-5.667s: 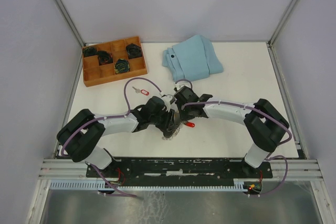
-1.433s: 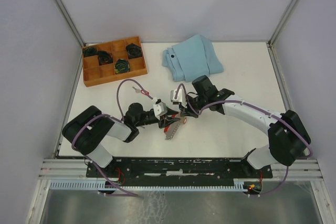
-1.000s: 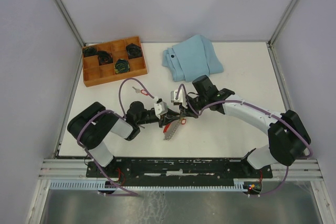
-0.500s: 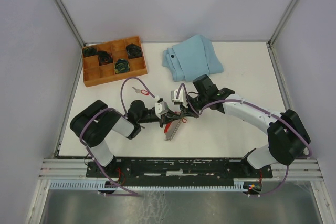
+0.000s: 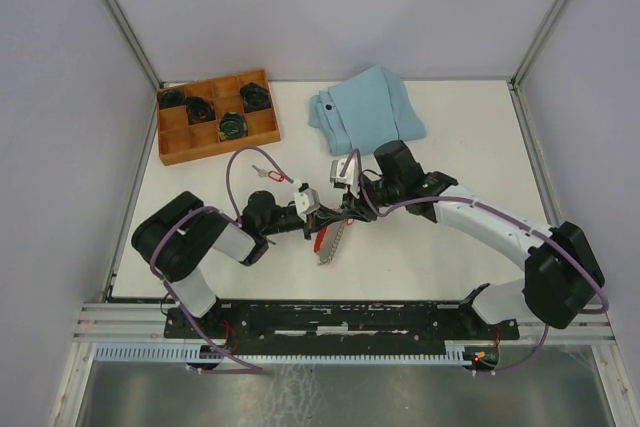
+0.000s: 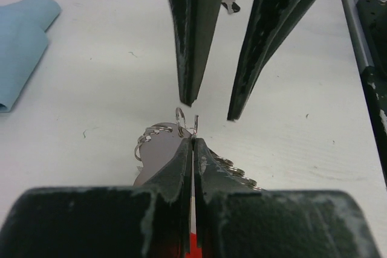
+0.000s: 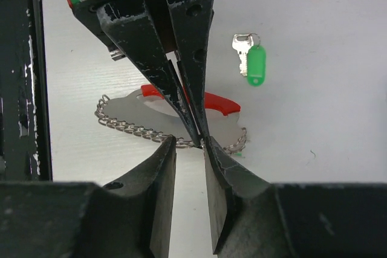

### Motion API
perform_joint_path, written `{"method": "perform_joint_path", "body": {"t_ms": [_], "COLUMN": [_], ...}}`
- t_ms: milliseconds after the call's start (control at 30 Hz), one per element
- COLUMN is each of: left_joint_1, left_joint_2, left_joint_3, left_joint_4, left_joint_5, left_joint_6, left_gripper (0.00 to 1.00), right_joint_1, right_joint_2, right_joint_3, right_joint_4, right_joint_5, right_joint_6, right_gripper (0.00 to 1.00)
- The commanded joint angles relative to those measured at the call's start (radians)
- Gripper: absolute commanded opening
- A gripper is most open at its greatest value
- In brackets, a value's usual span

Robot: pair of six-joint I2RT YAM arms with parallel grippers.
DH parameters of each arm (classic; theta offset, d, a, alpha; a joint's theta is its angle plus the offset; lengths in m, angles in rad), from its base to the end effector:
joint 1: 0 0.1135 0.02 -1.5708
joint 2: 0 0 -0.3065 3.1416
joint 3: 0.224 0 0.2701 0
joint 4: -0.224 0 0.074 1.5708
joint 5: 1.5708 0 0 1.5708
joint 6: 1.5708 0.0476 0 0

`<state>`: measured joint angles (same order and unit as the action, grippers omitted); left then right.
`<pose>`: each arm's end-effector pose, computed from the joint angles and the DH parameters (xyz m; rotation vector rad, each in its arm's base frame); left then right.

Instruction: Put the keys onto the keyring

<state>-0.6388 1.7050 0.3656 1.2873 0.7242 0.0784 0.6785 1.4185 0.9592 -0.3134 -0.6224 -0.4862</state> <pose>0.2135 -0.1978 0.1690 1.1051 1.3020 -1.0069 0.2292 0.2205 0.2748 -1.5135 1.7356 0.8230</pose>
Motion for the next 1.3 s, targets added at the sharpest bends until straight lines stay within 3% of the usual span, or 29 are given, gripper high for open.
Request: {"method": "perform_joint_path", "body": {"t_ms": [0, 133, 267, 500, 1033, 1267], "left_joint_1": [0.004, 0.002, 0.002, 0.001, -0.002, -0.001], "left_joint_2": [-0.043, -0.056, -0.074, -0.102, -0.127, -0.138], "left_joint_3": [-0.004, -0.002, -0.007, -0.013, 0.001, 0.012], "left_joint_4": [0.044, 0.024, 0.019, -0.004, -0.089, -0.169], "left_joint_5": [-0.089, -0.132, -0.180, -0.270, -0.243, -0.164], "left_joint_6": [-0.053, -0.084, -0.128, -0.229, -0.258, -0.141], "left_gripper": [0.03, 0.03, 0.03, 0.03, 0.03, 0.03], "right_joint_1": [-0.004, -0.004, -0.004, -0.005, -0.004, -0.015], "right_joint_2": [-0.114, -0.183, -0.242, -0.204, -0.099, -0.139], "right_joint_3": [-0.030, -0.096, -0.217, -0.296, -0.349, -0.324], "right_joint_4": [0.108, 0.134, 0.289, 0.422, 0.727, 0.560], "right_joint_5": [0.104, 0.231, 0.337, 0.379, 0.218, 0.131], "right_joint_6": [0.183, 0.247, 0.317, 0.371, 0.358, 0.201], "right_gripper": [0.34, 0.34, 0.34, 0.35, 0.33, 0.34]}}
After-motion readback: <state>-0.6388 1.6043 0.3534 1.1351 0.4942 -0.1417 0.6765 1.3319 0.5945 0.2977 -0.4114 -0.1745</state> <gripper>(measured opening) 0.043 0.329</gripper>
